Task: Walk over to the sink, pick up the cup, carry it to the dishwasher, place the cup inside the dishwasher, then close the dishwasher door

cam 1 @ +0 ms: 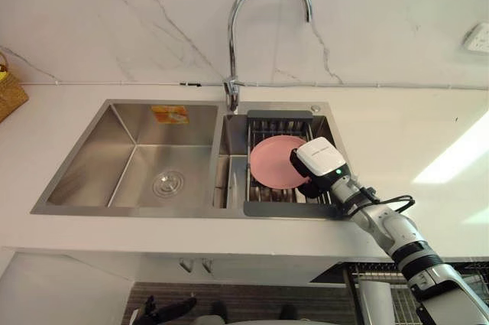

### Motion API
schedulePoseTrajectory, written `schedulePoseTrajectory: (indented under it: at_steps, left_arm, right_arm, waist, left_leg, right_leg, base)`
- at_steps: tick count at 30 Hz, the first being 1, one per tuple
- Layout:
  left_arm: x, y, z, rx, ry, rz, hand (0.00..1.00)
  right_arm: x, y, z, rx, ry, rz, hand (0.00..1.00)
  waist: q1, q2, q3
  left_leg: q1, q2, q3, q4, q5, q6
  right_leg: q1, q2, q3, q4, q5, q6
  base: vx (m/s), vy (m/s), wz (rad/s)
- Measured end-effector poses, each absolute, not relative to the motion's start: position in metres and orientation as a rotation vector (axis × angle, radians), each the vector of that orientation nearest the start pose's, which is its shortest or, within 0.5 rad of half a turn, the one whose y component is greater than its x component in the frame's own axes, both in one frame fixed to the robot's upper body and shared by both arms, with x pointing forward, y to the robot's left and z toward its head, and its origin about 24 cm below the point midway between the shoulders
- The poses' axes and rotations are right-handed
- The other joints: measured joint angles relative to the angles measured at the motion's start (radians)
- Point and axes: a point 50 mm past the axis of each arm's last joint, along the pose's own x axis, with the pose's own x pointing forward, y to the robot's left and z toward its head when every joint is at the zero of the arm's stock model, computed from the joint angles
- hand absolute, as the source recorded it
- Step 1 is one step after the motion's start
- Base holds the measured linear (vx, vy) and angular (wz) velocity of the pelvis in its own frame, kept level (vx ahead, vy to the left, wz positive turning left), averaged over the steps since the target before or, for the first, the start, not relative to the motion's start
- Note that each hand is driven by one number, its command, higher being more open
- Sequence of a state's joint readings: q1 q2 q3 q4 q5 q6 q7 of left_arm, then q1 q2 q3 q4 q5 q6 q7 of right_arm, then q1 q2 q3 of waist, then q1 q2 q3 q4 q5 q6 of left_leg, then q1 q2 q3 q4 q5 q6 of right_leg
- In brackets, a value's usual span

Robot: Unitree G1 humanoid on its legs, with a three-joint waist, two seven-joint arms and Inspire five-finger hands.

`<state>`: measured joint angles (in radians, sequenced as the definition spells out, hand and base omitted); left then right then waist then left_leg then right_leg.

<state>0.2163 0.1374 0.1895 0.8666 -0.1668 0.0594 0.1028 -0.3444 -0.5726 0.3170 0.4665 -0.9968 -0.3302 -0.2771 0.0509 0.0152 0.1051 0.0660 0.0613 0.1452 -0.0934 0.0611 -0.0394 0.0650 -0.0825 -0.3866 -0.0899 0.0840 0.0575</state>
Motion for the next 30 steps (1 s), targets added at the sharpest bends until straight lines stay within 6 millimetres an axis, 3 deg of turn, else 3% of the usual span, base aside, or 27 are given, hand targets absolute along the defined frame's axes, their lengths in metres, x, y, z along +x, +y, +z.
schedulePoseTrajectory:
  at_steps: [7,10,17,24,25,30]
  left_arm:
    - [0.073,0.24,-0.149,-0.068,1.085,0.471,1.0]
    - [0.08,0.241,-0.145,-0.086,1.056,0.464,1.0]
    - [0.073,0.243,-0.147,-0.095,1.085,0.483,1.0]
    - [0.078,0.242,-0.146,-0.104,1.08,0.48,1.0]
    - [0.079,0.242,-0.146,-0.111,1.078,0.483,1.0]
    - [0.081,0.241,-0.146,-0.118,1.08,0.484,1.0]
  right_arm:
    - [0.305,-0.208,0.057,-1.326,-0.212,0.304,0.0]
    - [0.311,-0.221,0.066,-1.201,-0.147,0.169,0.0]
    - [0.329,-0.256,0.118,-0.923,-0.174,-0.136,0.0]
    - [0.33,-0.248,0.12,-0.841,-0.18,-0.126,0.0]
    - [0.33,-0.247,0.12,-0.838,-0.179,-0.125,1.0]
    - [0.331,-0.241,0.123,-0.9,-0.205,-0.119,1.0]
  waist:
    - [-0.017,0.008,-0.003]
    - [-0.009,0.013,-0.004]
    - [-0.003,0.022,-0.007]
    - [0.001,0.02,-0.008]
    - [0.002,0.019,-0.008]
    - [0.009,0.013,-0.01]
  left_leg:
    - [0.002,0.0,-0.001,0.0,0.017,0.0]
    - [0.006,-0.001,-0.005,0.0,0.019,0.003]
    - [0.022,-0.008,-0.011,0.0,0.018,0.005]
    - [0.029,-0.008,-0.011,0.0,0.016,0.002]
    - [0.029,-0.008,-0.011,0.0,0.016,0.002]
    - [0.029,-0.005,-0.008,0.0,0.014,0.003]
  right_leg:
    - [0.001,0.002,0.0,0.005,0.02,-0.01]
    - [0.006,0.001,-0.003,0.006,0.025,-0.017]
    - [0.022,-0.006,-0.009,0.005,0.025,-0.017]
    - [0.028,-0.006,-0.009,0.005,0.025,-0.016]
    - [0.029,-0.006,-0.009,0.005,0.025,-0.016]
    - [0.028,-0.005,-0.007,0.005,0.025,-0.016]
  base:
    - [0.08,0.004,0.0]
    - [0.04,0.015,0.05]
    - [0.01,0.018,0.03]
    - [0.0,0.0,0.0]
    - [0.0,0.0,0.0]
    - [0.01,0.002,-0.01]
